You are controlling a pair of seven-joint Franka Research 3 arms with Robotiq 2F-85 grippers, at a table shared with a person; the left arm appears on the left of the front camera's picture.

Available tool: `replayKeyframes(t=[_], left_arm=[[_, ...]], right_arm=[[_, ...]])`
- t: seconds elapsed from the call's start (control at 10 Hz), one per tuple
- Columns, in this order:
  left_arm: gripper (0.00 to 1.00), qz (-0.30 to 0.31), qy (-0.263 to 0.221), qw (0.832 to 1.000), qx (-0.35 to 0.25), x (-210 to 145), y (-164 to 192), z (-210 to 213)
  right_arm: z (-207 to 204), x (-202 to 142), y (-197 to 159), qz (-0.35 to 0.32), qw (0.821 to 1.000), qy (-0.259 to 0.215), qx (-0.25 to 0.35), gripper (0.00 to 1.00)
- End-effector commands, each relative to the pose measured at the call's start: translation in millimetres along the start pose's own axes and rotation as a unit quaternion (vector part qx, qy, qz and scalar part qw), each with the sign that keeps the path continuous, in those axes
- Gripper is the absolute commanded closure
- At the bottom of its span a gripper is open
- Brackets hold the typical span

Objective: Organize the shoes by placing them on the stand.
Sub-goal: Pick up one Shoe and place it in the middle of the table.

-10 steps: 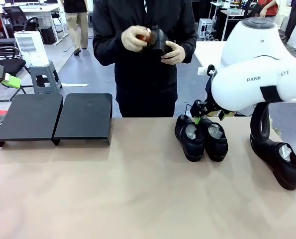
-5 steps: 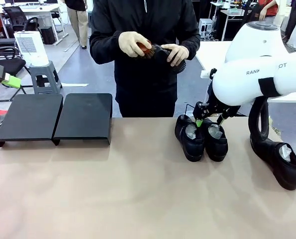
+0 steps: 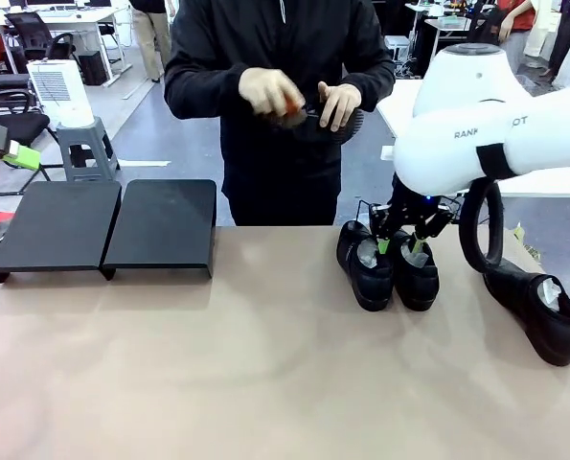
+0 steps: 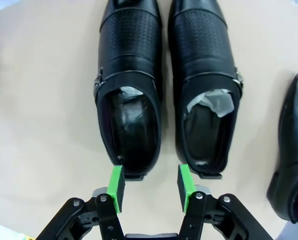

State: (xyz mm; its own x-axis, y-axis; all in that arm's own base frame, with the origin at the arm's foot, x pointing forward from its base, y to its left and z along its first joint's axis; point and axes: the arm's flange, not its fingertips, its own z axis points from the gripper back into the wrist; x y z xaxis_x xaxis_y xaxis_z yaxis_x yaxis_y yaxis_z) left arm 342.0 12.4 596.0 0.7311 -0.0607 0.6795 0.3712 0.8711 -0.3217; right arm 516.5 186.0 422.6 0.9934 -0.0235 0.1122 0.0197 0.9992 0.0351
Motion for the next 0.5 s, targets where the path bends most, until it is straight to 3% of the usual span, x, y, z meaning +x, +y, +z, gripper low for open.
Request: replayKeyframes(t=[0.0, 0.4], left_arm=[[0.0, -0.005, -0.003, 1.0, -0.009, -0.1, 1.5, 0.0], [0.0, -0.005, -0.003, 1.0, -0.009, -0.1, 1.5, 0.0]], right_arm=[[-5.3, 17.2, 11.6, 0.002, 1.0, 0.009, -0.001, 0.42], [-30.5, 34.7, 9.6, -0.004, 0.999, 0.032, 0.003, 0.42]])
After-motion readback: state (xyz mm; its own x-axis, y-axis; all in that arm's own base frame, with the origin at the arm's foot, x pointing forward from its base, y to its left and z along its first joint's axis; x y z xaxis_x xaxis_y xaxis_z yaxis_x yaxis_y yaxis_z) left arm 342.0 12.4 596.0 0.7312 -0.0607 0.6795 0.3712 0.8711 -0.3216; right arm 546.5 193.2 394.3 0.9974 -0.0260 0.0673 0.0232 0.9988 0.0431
